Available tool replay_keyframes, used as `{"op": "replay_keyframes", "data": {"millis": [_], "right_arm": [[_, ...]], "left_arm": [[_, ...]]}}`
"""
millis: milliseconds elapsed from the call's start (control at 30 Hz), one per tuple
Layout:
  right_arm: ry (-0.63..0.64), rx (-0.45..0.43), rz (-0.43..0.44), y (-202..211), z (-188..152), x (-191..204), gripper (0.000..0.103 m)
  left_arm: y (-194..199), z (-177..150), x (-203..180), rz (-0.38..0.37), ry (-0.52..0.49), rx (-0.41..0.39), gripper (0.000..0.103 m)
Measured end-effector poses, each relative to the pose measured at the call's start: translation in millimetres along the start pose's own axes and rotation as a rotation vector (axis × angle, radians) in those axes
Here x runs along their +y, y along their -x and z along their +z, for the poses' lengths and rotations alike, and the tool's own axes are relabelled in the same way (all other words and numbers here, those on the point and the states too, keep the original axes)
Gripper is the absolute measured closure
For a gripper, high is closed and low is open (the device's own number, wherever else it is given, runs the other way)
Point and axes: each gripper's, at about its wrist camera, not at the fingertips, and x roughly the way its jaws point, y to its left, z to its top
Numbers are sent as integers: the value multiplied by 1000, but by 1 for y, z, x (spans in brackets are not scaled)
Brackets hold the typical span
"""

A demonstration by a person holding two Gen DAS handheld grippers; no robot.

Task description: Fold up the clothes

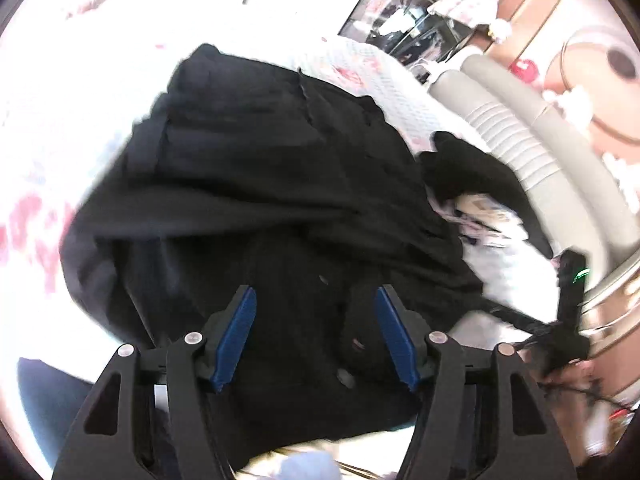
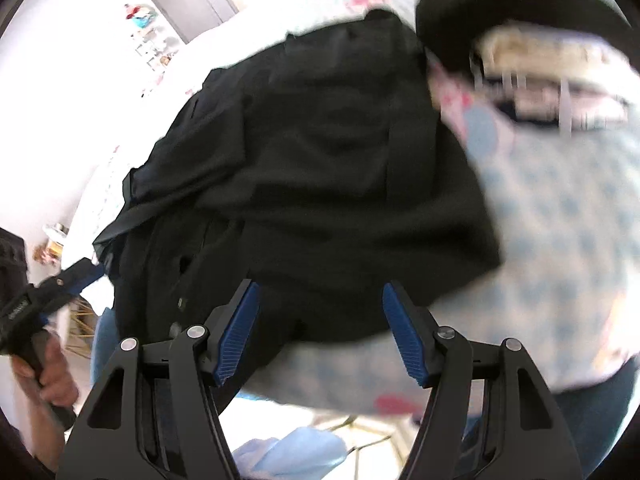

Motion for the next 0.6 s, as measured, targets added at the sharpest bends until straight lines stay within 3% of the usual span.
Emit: {"op": "replay_keyframes", "data": {"millis": [33, 133, 200, 367, 533, 600], "right_arm": [[-10, 2, -11, -2, 5, -3, 35], [-58, 61, -58, -19, 8, -18, 35], [-81, 106, -69, -32, -1, -25, 35], [-71, 88, -70, -30, -29, -28, 34], [-108, 95, -38, -17, -38, -30, 33], [-107, 82, 12, -13, -36, -26, 33]], "left_arm": [[-9, 3, 6, 36, 19, 24, 38], [-38, -2, 29, 29, 123, 116, 38], [-47, -11, 33, 46, 126, 136, 39], [-36, -26, 22, 77, 36, 105, 39], [8, -30, 38, -60, 140, -32, 39], [15, -34, 48, -99, 180, -48, 39]]}}
